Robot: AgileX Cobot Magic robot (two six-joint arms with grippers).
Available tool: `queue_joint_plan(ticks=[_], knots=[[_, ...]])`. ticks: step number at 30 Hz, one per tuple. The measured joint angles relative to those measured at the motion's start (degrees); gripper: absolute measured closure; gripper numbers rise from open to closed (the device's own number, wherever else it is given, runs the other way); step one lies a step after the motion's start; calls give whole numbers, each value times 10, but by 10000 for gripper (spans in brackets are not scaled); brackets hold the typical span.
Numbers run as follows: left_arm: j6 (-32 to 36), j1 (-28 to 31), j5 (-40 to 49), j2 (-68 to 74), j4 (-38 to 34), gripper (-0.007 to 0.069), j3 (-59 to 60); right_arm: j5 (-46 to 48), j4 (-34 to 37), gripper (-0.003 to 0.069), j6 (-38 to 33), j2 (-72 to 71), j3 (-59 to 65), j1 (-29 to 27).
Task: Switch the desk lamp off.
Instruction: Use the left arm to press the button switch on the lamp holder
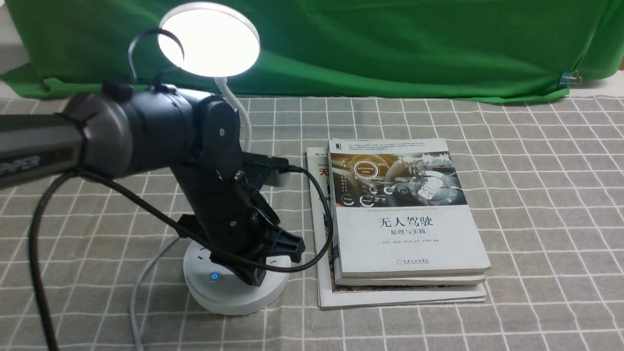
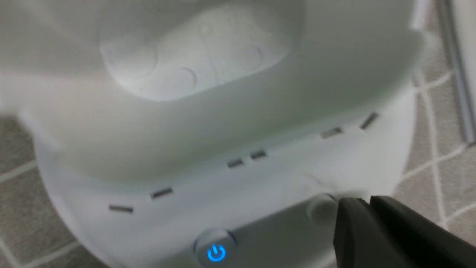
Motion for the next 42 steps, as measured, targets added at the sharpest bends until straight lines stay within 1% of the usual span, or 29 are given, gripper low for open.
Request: queue_joint_plan(ticks=[9, 14, 19, 33, 42], knots=[[6, 0, 0, 13, -8, 606, -8, 0, 0, 624, 0, 0, 0, 0], [2, -5, 6, -21, 16, 606, -1, 0, 0, 624, 0, 0, 0, 0], [-2, -10, 4, -55, 23, 606, -1, 0, 0, 624, 0, 0, 0, 0], [-1, -11, -2, 15, 28, 606, -8, 0, 0, 624, 0, 0, 0, 0], [-1, -11, 6, -6, 32, 606, -3, 0, 0, 624, 0, 0, 0, 0]])
